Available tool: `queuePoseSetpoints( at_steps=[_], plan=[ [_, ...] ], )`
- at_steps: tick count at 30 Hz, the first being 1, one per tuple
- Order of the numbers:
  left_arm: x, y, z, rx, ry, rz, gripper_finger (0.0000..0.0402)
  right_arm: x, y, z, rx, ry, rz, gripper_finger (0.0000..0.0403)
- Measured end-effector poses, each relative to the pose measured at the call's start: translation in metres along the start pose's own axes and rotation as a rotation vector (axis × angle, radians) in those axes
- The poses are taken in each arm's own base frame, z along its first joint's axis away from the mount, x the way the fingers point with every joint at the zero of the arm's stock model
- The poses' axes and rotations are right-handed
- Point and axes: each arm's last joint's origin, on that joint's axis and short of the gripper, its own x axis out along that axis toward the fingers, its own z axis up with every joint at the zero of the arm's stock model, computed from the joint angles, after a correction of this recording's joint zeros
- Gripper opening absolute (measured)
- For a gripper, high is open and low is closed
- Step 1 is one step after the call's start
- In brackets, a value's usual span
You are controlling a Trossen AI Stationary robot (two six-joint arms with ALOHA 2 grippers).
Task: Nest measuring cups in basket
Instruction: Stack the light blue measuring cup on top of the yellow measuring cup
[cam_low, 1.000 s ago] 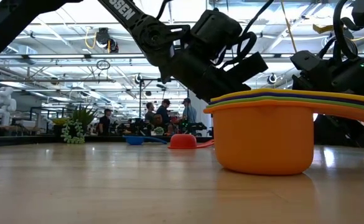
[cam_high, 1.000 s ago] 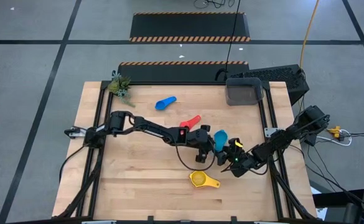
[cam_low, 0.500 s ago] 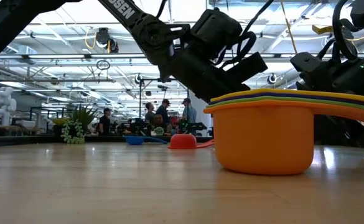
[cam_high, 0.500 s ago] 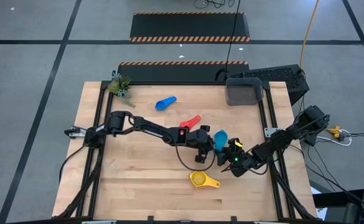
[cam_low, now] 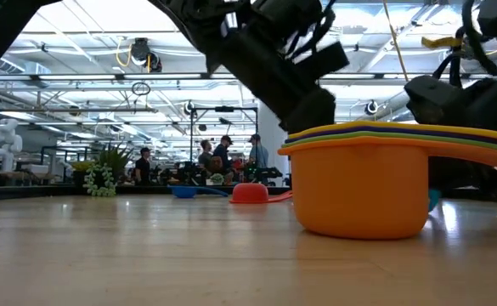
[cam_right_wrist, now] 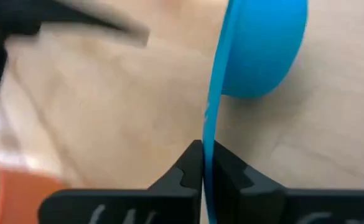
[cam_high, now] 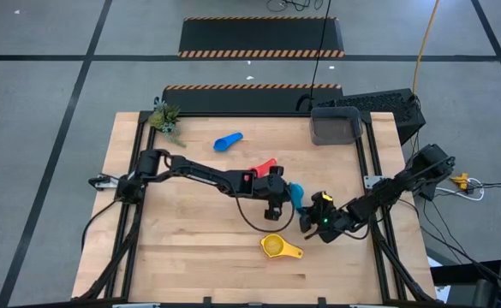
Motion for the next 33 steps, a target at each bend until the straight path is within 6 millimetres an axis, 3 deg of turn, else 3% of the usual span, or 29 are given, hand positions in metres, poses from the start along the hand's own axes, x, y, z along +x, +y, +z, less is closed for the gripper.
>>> queuePoseSetpoints(
  at_steps=[9, 19, 26, 33],
  plan=[
    [-0.022, -0.004, 0.016, 0.047, 0.002, 0.091, 0.0131, -0.024, 0.014, 0.018, -0.119, 0.116, 0.166, 0.0001],
    [-0.078, -0.017, 0.045, 0.098, 0.008, 0.197, 0.0131, -0.053, 0.020, 0.039, -0.217, 0.187, 0.343, 0.0001],
    [-0.097, -0.039, 0.052, 0.196, 0.054, 0.287, 0.0131, -0.063, 0.012, 0.051, -0.234, 0.242, 0.361, 0.0000],
    [-0.106, -0.068, 0.057, 0.413, 0.061, 0.310, 0.0136, -0.067, 0.019, 0.055, -0.325, 0.323, 0.525, 0.0000]
  ],
)
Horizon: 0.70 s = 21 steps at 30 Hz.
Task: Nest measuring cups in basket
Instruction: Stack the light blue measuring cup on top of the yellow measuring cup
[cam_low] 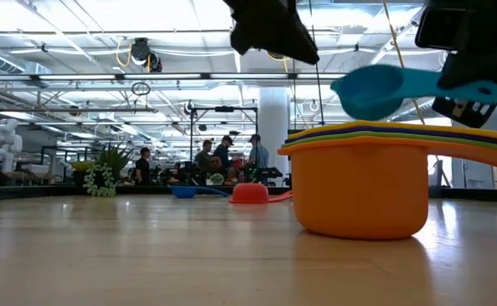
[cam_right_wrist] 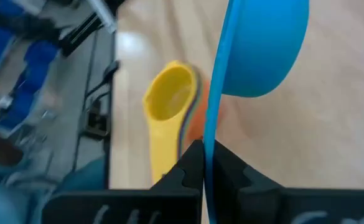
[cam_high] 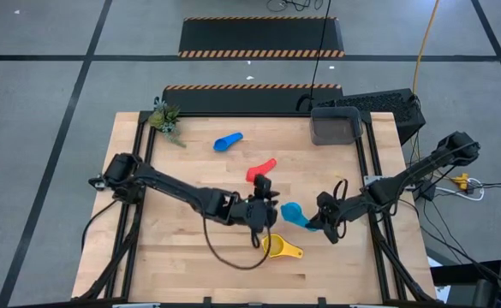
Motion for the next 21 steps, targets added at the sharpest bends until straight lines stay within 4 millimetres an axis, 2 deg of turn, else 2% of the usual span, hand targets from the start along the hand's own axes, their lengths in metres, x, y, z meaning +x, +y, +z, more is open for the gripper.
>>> queuePoseSetpoints(
  at_steps=[7, 12, 16, 21],
  plan=[
    [-0.022, -0.023, 0.018, 0.154, -0.083, -0.007, 0.0191, 0.001, 0.009, 0.006, -0.119, 0.050, 0.261, 0.0000],
    [-0.040, -0.036, 0.033, 0.248, -0.134, 0.062, 0.0225, 0.001, 0.006, 0.006, -0.136, 0.083, 0.389, 0.0000],
    [-0.054, -0.045, 0.045, 0.391, -0.204, 0.100, 0.0221, 0.001, -0.001, 0.006, -0.082, 0.123, 0.481, 0.0000],
    [-0.063, -0.050, 0.051, 0.531, -0.242, 0.132, 0.0194, 0.000, -0.008, 0.005, 0.006, 0.164, 0.570, 0.0000]
  ],
)
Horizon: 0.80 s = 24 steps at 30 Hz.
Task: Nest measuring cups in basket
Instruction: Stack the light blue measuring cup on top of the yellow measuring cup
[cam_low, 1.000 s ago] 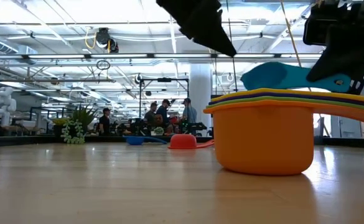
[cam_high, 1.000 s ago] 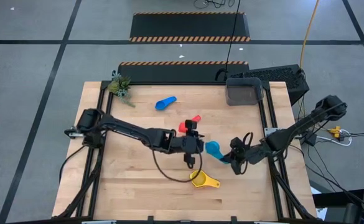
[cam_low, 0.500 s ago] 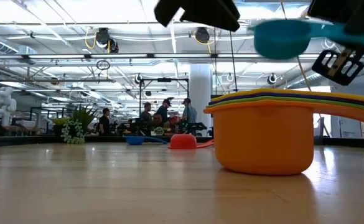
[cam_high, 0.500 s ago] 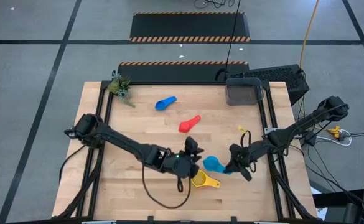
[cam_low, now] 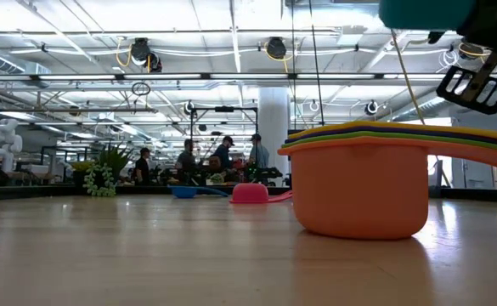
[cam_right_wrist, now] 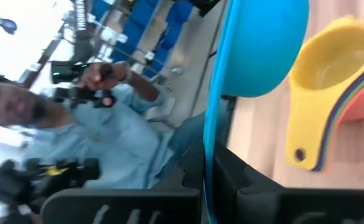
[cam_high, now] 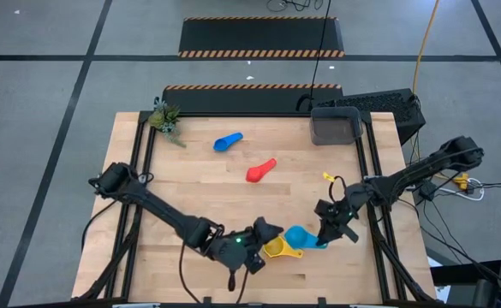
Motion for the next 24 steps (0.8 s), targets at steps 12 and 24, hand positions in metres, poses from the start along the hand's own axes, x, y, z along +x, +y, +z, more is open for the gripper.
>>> queuePoseSetpoints(
  at_steps=[12, 24],
  plan=[
    [0.003, -0.010, 0.007, 0.043, -0.080, -0.038, 0.0155, 0.006, -0.022, -0.003, 0.253, 0.141, 0.060, 0.0000],
    [0.027, -0.050, 0.021, 0.211, -0.083, -0.032, 0.0211, 0.015, -0.032, 0.003, 0.312, 0.179, 0.141, 0.0000]
  ],
)
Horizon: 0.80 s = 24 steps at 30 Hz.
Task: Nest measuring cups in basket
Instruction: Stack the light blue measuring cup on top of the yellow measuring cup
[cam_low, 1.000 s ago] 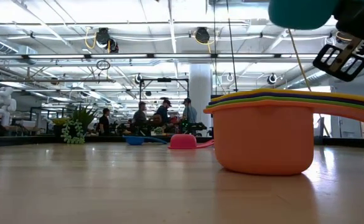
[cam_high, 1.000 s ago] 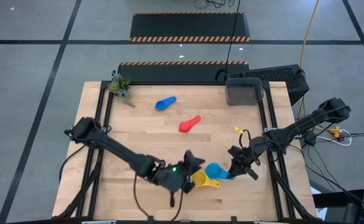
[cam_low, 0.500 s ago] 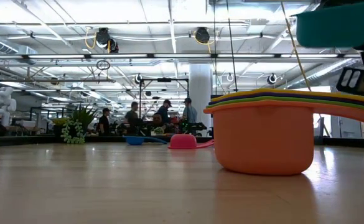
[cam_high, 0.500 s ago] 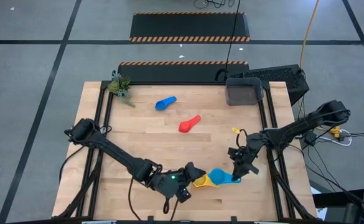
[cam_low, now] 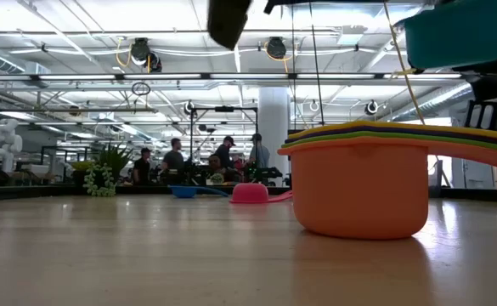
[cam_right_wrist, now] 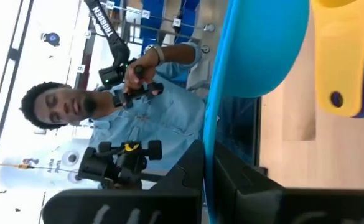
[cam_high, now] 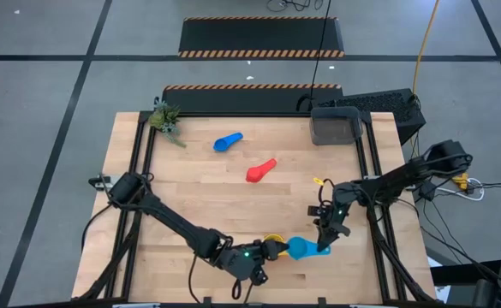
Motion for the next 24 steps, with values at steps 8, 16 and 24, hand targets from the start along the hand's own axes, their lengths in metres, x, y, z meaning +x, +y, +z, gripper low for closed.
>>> queuePoseSetpoints(
  at_steps=[8, 16, 24],
  plan=[
    [-0.0007, -0.0061, -0.0001, 0.009, -0.004, -0.053, 0.0193, -0.0023, -0.0011, 0.0043, -0.012, -0.011, 0.014, 0.0000],
    [0.0006, -0.0080, -0.0028, -0.026, 0.006, -0.075, 0.0167, -0.0035, -0.0013, 0.0055, -0.013, -0.022, 0.013, 0.0000],
    [0.0001, -0.0098, -0.0026, -0.043, 0.006, -0.090, 0.0180, -0.0051, -0.0019, 0.0079, -0.033, -0.057, 0.002, 0.0000]
  ],
)
